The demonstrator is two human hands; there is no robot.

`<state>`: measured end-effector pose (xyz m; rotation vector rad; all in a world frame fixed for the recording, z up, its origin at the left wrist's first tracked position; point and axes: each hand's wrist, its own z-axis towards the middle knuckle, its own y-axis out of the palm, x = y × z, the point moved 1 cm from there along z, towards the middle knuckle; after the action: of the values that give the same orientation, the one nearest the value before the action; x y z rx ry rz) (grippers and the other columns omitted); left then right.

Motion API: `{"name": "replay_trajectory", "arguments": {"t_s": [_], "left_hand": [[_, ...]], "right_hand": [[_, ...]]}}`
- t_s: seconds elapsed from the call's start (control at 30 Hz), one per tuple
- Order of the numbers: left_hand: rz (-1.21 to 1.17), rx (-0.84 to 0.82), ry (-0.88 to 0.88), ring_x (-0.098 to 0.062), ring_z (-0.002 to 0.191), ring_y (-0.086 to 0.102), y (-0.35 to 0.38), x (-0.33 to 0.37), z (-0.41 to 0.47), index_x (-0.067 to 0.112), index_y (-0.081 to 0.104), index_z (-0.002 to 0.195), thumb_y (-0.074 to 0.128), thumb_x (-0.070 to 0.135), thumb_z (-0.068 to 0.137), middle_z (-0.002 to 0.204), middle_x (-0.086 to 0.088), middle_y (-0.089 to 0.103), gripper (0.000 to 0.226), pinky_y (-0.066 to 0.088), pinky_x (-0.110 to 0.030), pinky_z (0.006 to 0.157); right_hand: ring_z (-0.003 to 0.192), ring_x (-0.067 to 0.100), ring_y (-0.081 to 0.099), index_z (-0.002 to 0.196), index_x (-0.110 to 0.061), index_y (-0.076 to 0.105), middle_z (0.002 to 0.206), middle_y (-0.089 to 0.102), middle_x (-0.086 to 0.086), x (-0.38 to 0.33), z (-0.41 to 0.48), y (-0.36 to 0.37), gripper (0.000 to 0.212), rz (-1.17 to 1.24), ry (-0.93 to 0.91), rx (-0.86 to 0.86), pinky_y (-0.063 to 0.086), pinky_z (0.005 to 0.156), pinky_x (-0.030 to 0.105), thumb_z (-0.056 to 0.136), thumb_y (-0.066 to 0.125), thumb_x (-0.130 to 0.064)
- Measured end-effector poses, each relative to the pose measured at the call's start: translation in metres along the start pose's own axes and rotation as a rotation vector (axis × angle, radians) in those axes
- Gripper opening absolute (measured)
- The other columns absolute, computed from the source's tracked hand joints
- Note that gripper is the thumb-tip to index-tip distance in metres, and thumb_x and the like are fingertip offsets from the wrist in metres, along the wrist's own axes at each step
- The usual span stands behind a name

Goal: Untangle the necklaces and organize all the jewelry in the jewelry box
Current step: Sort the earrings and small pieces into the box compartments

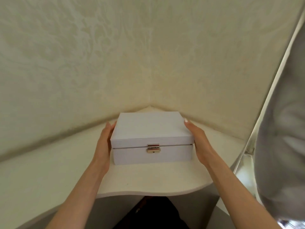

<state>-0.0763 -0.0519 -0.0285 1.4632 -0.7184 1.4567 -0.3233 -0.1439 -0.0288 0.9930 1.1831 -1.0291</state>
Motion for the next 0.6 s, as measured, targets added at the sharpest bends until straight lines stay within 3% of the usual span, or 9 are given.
{"name": "replay_trajectory", "arguments": {"t_s": [0.1, 0.2, 0.3, 0.43, 0.5, 0.6], "left_hand": [[-0.039, 0.044, -0.044, -0.016, 0.102, 0.062, 0.002, -0.010, -0.001, 0.027, 0.058, 0.121, 0.050, 0.048, 0.087, 0.116, 0.005, 0.065, 0.041, 0.048, -0.033, 0.076], [-0.042, 0.075, -0.046, -0.020, 0.110, 0.057, 0.001, -0.017, 0.000, 0.032, 0.054, 0.124, 0.051, 0.049, 0.073, 0.124, 0.005, 0.060, 0.054, 0.045, -0.039, 0.086], [-0.015, 0.094, -0.031, -0.020, 0.111, 0.056, 0.002, -0.018, 0.000, 0.031, 0.052, 0.124, 0.050, 0.046, 0.082, 0.124, 0.006, 0.059, 0.045, 0.043, -0.041, 0.092], [0.042, 0.118, -0.049, -0.015, 0.105, 0.056, 0.003, -0.021, -0.005, 0.029, 0.053, 0.124, 0.038, 0.045, 0.097, 0.123, 0.005, 0.059, 0.035, 0.043, -0.033, 0.084], [0.098, 0.131, -0.029, -0.012, 0.114, 0.052, 0.005, -0.024, -0.016, 0.026, 0.052, 0.126, 0.033, 0.049, 0.097, 0.128, 0.008, 0.055, 0.042, 0.038, -0.031, 0.094], [0.201, 0.159, 0.030, -0.007, 0.121, 0.041, 0.010, -0.029, -0.033, 0.023, 0.042, 0.137, 0.027, 0.049, 0.098, 0.132, 0.014, 0.045, 0.049, 0.027, -0.025, 0.100]], "right_hand": [[0.125, 0.005, 0.045, 0.146, -0.020, 0.035, 0.145, 0.040, -0.013, 0.006, -0.001, -0.001, 0.062, 0.015, -0.018, -0.004, 0.036, 0.097, 0.023, 0.090, 0.057, -0.034], [0.125, 0.008, 0.046, 0.146, -0.023, 0.033, 0.145, 0.041, -0.012, 0.012, -0.002, 0.001, 0.059, 0.016, -0.036, 0.024, 0.036, 0.100, 0.025, 0.092, 0.056, -0.028], [0.125, 0.009, 0.047, 0.145, -0.026, 0.036, 0.145, 0.043, -0.011, 0.013, -0.005, 0.005, 0.066, 0.023, -0.024, 0.049, 0.033, 0.108, 0.029, 0.084, 0.060, -0.036], [0.115, 0.007, 0.047, 0.141, -0.019, 0.041, 0.143, 0.043, -0.005, 0.007, -0.020, 0.017, 0.045, -0.021, -0.033, 0.278, 0.029, 0.094, 0.022, 0.098, 0.046, -0.033], [0.132, 0.013, 0.033, 0.147, -0.023, 0.028, 0.150, 0.033, -0.003, 0.015, -0.039, 0.031, 0.055, -0.073, -0.053, 0.408, 0.025, 0.101, 0.024, 0.098, 0.042, -0.041], [0.145, 0.008, 0.000, 0.152, -0.026, -0.001, 0.159, 0.004, -0.011, 0.025, -0.067, 0.062, 0.070, -0.067, -0.106, 0.436, 0.007, 0.118, 0.034, 0.097, 0.039, -0.046]]}}
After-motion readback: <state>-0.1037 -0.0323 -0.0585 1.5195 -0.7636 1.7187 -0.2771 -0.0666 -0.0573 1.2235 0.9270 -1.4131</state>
